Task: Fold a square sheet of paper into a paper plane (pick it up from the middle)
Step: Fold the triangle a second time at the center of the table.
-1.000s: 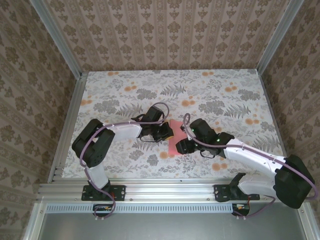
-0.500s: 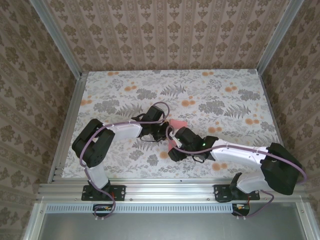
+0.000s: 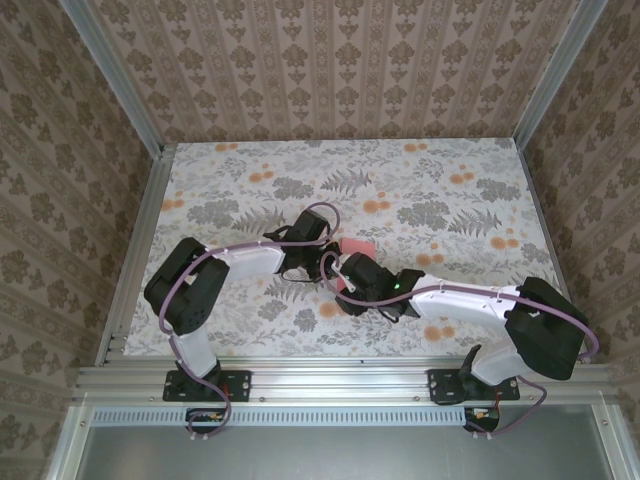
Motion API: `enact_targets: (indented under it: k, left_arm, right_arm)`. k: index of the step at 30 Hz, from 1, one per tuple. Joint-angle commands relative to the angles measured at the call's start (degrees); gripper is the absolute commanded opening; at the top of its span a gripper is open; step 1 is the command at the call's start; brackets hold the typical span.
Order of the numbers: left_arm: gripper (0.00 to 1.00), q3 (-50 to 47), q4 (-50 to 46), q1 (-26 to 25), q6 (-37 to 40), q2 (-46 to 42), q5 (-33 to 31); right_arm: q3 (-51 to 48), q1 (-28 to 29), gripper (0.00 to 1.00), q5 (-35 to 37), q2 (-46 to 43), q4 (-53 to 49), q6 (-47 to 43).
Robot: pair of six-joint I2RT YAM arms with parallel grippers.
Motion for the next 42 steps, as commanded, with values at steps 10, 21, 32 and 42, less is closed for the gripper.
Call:
enact_targets:
  k: [10, 21, 32, 42]
  left_arm:
    - [0.12, 1.41, -1.81, -0.17, 0.05, -0.89, 0.51]
    - [0.26, 1.46, -3.9, 0.15, 1.11, -2.27, -0.94]
    - [0.6, -3.25, -9.51, 2.17, 2.19, -12.5, -10.66]
    - [0.55, -6.85, -16.45, 3.35, 3.61, -21.51, -20.03]
  right_arm:
    - [1.56, 0.25, 0.12, 2.77, -0.03, -0.97, 0.0]
    - [-1.32, -1.83, 0.01, -2.8, -2.12, 2.33, 3.12]
    - [-5.29, -8.08, 0.0, -14.29, -5.33, 9.2, 10.66]
    - [-5.76, -9.62, 0.0, -22.19, -6.76, 18.67, 23.49]
